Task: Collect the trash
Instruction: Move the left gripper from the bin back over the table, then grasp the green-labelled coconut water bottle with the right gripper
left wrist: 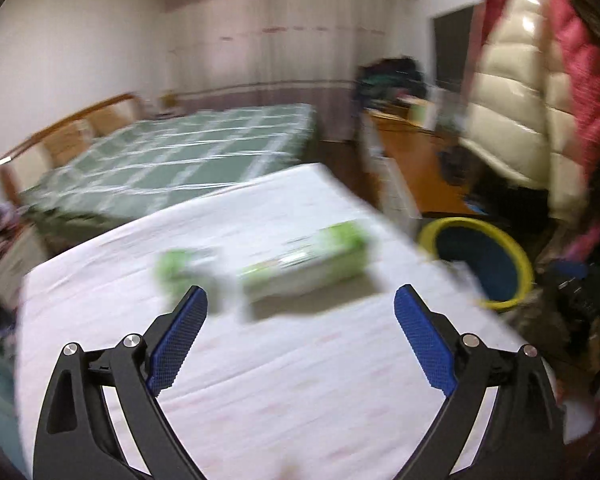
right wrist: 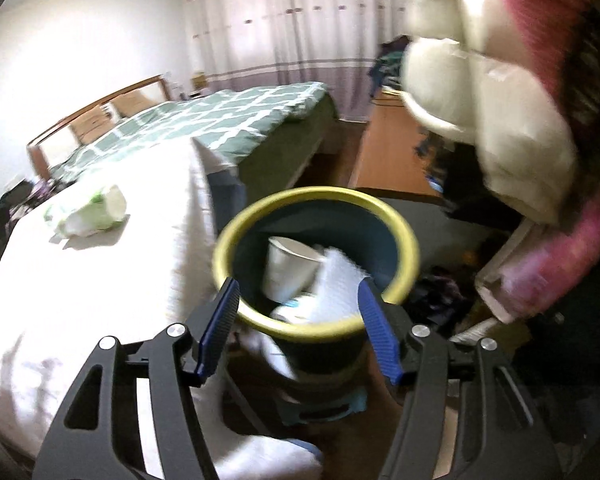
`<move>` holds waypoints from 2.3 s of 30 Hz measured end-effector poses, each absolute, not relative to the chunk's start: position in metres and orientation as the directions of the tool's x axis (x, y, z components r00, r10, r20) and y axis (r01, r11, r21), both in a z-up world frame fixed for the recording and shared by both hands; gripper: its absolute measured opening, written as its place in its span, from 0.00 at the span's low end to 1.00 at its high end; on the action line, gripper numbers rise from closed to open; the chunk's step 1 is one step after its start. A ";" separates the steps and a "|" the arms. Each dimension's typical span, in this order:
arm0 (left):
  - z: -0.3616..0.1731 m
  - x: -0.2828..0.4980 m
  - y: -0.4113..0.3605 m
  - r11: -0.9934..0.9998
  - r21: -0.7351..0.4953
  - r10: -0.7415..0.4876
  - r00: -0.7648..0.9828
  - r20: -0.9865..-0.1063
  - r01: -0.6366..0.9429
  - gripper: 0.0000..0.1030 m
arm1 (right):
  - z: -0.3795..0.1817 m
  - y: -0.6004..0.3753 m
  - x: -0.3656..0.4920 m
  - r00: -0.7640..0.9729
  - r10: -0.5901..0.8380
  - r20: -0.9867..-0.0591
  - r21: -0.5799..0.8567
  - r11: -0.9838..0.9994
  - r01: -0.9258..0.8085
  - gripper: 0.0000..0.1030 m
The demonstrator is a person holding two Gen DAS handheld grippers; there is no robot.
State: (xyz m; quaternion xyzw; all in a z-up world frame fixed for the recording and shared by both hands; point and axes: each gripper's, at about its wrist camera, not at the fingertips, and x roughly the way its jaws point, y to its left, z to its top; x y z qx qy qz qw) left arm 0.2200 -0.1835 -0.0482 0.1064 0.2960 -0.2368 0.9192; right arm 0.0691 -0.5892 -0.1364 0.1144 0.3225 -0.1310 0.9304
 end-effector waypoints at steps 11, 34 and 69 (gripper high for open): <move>-0.088 0.250 -0.025 0.983 0.022 -0.135 0.803 -0.581 0.181 0.92 | -0.109 -0.500 0.181 0.782 0.051 -0.621 0.153 0.986 0.058 0.57; -0.108 0.255 -0.009 0.990 -0.024 -0.129 0.806 -0.578 0.141 0.94 | -0.136 -0.409 0.255 0.669 0.254 -0.698 0.150 0.966 -0.209 0.58; -0.109 0.248 -0.013 0.986 -0.050 -0.160 0.798 -0.582 0.161 0.94 | -0.133 -0.326 0.325 0.321 0.247 -0.914 0.151 0.943 -0.295 0.58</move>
